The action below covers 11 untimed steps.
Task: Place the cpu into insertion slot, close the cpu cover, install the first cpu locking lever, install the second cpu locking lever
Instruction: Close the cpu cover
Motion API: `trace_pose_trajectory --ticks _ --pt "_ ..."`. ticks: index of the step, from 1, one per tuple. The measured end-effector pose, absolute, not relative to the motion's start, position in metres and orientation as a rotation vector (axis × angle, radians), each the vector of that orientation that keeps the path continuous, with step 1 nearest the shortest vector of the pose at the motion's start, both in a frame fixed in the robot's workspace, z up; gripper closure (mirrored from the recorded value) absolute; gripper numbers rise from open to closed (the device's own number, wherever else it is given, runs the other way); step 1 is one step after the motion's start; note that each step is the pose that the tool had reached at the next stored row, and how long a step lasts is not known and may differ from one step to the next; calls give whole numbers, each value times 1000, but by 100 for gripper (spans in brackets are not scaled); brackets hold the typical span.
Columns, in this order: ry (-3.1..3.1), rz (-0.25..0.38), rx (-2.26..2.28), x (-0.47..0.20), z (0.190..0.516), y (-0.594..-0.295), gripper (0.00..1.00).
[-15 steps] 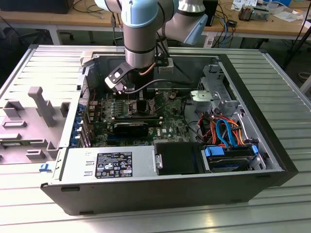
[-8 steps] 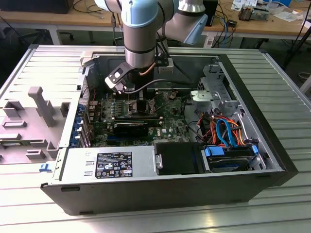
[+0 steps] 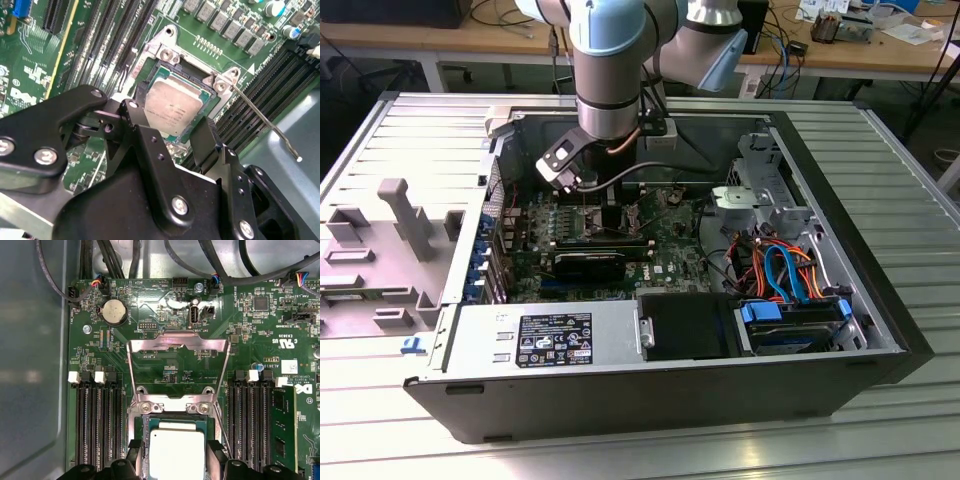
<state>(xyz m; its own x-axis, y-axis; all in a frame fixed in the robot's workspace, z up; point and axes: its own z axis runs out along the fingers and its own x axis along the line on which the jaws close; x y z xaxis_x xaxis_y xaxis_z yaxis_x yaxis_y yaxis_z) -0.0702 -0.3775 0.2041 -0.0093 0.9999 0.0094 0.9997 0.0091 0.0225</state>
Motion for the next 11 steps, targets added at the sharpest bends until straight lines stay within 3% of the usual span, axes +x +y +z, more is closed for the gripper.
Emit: trace_pose_trajectory --ticks 11 --pt "2247 35 2183 -70 204 -378 38"
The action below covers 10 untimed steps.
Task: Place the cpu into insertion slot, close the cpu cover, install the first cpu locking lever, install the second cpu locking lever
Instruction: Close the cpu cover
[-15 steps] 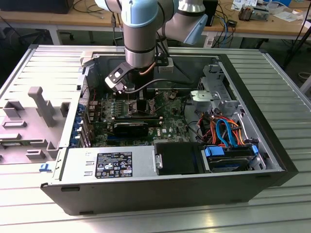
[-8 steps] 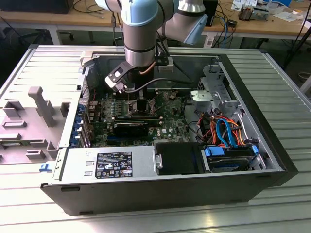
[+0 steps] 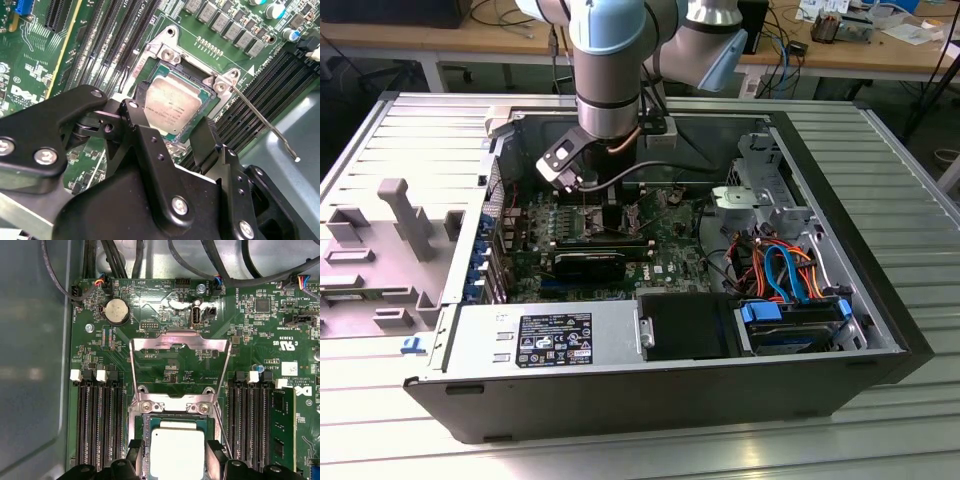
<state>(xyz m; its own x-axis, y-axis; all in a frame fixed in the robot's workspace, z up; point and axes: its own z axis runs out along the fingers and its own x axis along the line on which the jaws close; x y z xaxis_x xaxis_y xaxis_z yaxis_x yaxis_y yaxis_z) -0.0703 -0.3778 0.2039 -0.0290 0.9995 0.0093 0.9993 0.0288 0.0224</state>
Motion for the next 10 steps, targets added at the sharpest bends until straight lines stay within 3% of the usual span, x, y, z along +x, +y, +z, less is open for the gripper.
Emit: trace_pose_trajectory --ticks 10 --pt "2256 35 2173 -70 203 -374 38"
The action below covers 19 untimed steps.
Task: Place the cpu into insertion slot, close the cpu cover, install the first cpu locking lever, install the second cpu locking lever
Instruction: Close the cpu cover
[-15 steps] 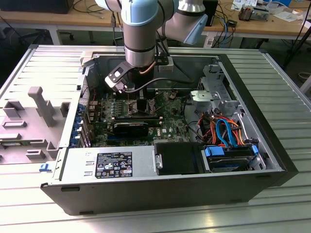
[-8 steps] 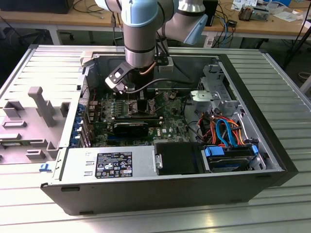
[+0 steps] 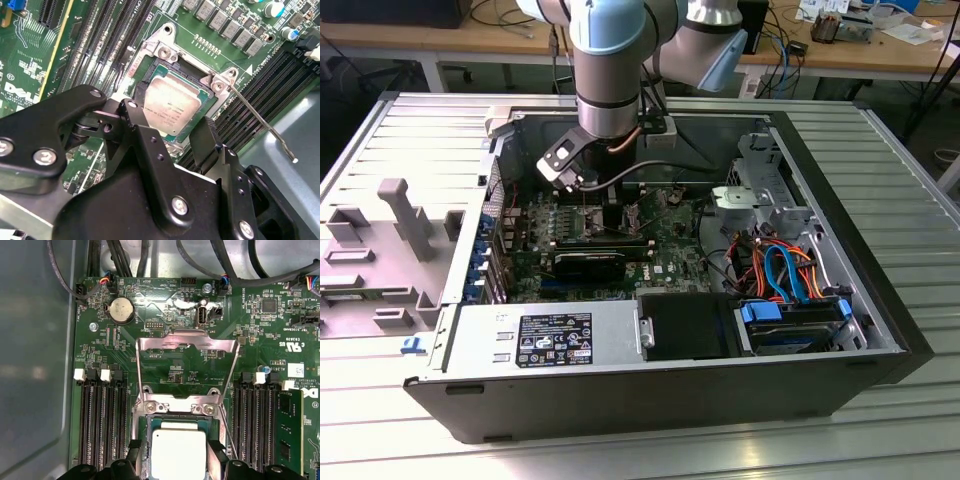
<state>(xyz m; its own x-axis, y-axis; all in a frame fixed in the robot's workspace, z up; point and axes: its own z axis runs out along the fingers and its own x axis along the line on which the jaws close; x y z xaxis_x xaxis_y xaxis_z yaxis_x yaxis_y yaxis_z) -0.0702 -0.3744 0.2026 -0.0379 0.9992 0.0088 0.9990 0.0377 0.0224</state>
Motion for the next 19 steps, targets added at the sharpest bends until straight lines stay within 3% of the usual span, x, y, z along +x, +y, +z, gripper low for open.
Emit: trace_pose_trajectory --ticks 4,7,8,10,11,12,16,19 --pt "2256 36 2172 -73 210 -375 38" --pt "2272 74 2188 -73 210 -375 38" --pt "2275 83 2191 -73 210 -375 47" --pt "2276 84 2192 -73 210 -375 47" --pt "2274 80 2190 -73 210 -375 65" --pt "2268 64 2183 -73 210 -375 65" --pt "2233 -18 2148 -73 210 -375 89" --pt "2228 -35 2143 -71 208 -375 89"
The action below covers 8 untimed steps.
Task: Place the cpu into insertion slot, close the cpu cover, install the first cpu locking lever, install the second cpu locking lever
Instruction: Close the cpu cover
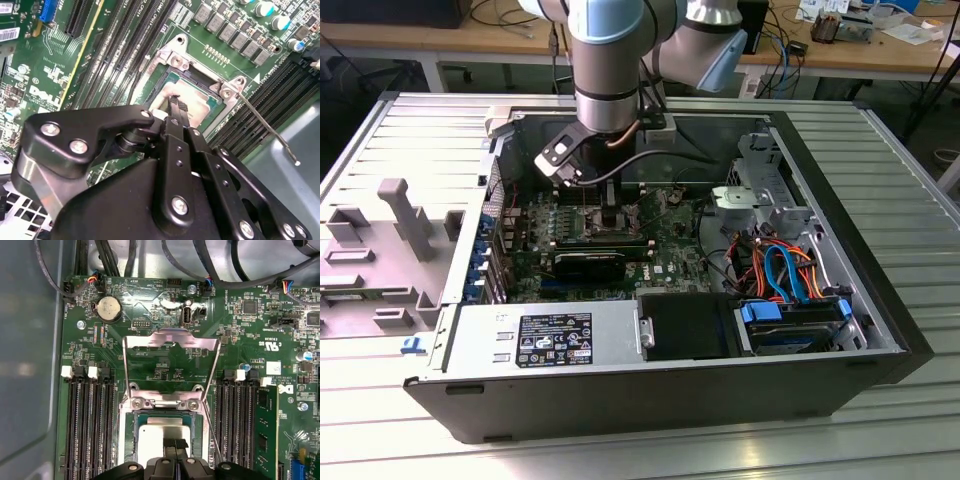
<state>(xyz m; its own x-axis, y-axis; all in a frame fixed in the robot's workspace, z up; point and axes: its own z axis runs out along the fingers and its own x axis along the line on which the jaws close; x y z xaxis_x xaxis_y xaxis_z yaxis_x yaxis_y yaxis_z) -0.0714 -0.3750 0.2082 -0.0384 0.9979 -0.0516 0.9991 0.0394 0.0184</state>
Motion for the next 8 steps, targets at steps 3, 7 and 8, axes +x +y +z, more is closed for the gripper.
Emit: trace_pose_trajectory --ticks 3,7,8 --pt "2229 -35 2144 -71 205 -375 89" --pt "2229 -32 2144 -71 210 -375 89" --pt "2229 -34 2144 -71 213 -375 89"
